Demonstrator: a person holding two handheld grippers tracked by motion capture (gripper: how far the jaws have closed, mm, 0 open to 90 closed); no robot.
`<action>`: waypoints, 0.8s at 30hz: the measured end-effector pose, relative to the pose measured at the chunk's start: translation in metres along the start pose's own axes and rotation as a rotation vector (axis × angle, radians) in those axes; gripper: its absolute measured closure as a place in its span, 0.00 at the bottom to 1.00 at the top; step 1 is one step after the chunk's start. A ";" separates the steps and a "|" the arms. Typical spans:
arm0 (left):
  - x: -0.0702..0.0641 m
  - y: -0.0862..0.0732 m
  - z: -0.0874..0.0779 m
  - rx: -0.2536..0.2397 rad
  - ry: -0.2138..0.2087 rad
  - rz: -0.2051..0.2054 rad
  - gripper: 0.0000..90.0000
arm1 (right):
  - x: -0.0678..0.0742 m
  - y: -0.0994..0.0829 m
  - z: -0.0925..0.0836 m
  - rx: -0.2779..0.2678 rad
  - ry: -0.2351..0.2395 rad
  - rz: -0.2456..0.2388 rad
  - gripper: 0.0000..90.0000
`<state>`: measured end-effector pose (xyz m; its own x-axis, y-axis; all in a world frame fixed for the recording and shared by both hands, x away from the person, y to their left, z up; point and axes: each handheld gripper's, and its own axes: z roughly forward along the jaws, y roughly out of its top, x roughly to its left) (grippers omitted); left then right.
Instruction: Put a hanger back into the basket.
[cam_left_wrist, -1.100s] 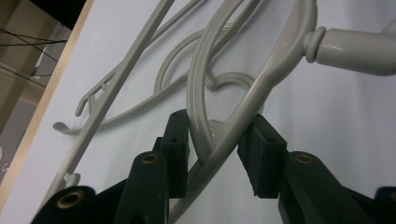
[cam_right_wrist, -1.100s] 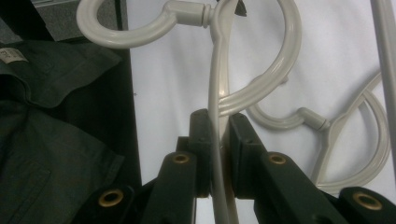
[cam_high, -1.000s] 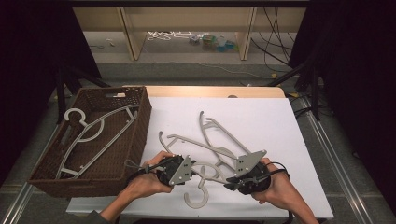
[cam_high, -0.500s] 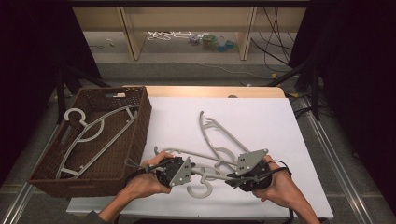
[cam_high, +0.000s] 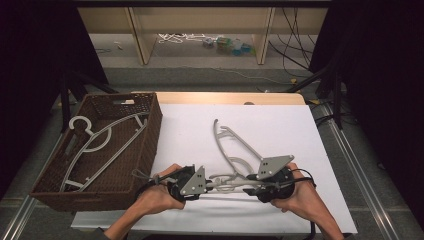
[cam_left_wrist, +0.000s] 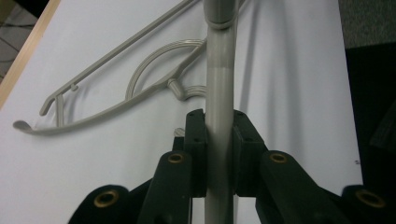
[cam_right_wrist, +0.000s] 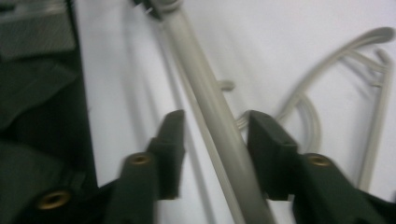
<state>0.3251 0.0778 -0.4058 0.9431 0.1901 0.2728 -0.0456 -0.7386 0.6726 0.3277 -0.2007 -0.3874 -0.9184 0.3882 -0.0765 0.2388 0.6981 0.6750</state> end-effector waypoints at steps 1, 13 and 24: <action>0.002 -0.001 -0.002 0.002 0.013 -0.016 0.88 | 0.000 0.001 -0.001 -0.020 -0.023 0.023 0.52; 0.027 -0.016 -0.025 -0.027 0.081 -0.246 0.88 | -0.006 0.002 -0.024 -0.224 -0.184 0.192 0.30; 0.043 -0.022 -0.067 -0.147 0.154 -0.421 0.88 | 0.002 -0.015 -0.024 -0.280 -0.216 0.262 0.28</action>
<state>0.3451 0.1457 -0.3629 0.8304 0.5553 0.0466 0.2738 -0.4795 0.8337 0.3148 -0.2247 -0.3798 -0.7439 0.6682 -0.0074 0.3331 0.3804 0.8628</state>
